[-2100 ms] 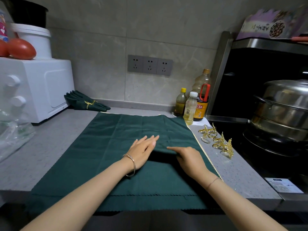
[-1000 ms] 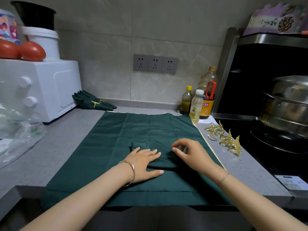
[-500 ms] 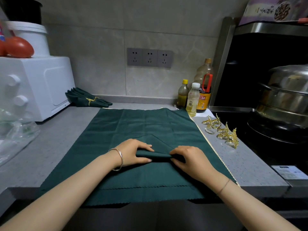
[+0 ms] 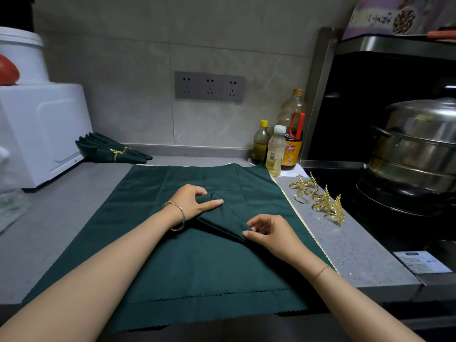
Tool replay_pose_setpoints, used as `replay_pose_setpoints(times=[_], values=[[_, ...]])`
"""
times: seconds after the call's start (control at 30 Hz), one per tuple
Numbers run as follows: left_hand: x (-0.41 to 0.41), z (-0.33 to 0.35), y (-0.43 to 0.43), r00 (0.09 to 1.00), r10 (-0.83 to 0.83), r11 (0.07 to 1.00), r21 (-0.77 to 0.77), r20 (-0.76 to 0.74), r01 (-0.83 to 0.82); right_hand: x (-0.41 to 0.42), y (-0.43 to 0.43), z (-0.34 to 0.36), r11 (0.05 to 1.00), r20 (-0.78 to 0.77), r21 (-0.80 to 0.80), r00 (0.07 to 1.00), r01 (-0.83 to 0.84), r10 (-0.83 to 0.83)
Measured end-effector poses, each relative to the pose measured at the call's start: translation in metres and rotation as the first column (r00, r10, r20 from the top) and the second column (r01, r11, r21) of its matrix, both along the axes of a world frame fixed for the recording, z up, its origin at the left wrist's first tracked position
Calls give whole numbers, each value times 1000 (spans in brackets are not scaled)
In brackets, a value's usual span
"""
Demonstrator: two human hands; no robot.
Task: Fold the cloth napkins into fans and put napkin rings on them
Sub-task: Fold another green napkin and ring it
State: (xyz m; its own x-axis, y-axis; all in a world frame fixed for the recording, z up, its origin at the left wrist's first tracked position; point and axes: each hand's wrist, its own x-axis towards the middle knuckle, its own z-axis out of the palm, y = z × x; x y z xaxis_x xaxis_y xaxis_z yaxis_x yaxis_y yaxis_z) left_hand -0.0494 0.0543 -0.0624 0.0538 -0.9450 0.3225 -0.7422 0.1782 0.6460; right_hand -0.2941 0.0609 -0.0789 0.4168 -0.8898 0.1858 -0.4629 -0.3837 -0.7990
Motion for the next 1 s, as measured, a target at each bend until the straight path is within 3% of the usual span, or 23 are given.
replay_pose_setpoints(times=[0.2,0.5,0.6,0.77,0.87,1.0], values=[[-5,7,-18,969,97,978,161,226,-135,3,-8,-1,999,-13,41,1000,16,-15],[-15,8,-16,882,225,949,112,414,-295,6,-8,0,999,-115,-18,993,28,-30],[-14,8,-11,903,135,990,-28,409,-135,9,-5,4,996,-250,-90,968,-1,-22],[-25,1,12,913,-188,969,-84,362,232,17,-4,13,993,-372,-115,927,11,-53],[-29,-3,24,876,-244,957,-45,416,288,15,-3,16,997,-278,-65,959,45,-61],[-36,-2,33,822,-275,945,-18,499,327,5,0,21,956,123,292,991,18,-56]])
